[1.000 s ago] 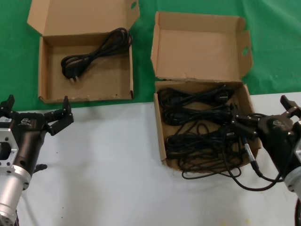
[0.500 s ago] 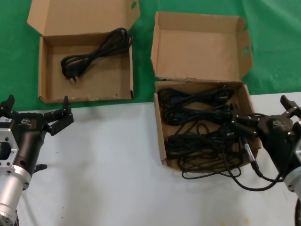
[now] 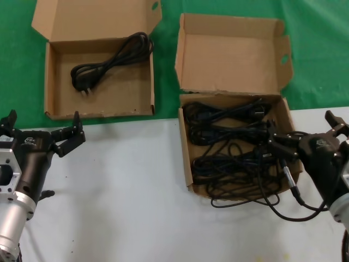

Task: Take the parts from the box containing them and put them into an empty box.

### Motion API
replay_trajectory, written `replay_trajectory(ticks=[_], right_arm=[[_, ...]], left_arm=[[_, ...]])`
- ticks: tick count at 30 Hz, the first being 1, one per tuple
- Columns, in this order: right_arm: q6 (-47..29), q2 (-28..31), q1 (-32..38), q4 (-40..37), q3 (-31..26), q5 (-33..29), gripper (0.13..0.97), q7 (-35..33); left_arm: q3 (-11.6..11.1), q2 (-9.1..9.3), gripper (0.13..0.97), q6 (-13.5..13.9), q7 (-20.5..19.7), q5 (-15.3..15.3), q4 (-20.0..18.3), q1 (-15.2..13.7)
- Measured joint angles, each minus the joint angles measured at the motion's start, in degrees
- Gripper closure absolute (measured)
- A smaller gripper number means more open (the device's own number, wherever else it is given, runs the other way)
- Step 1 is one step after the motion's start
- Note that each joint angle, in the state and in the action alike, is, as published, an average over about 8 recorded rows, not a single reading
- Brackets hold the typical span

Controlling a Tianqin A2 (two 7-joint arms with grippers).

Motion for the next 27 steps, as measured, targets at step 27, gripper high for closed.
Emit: replay_trajectory(ticks=[27], right_arm=[[0.00, 0.00, 0.00, 0.00, 0.00, 0.00, 0.129, 0.00]], left_arm=[[0.00, 0.00, 0.132, 0.00, 0.00, 0.00, 0.00, 0.00]])
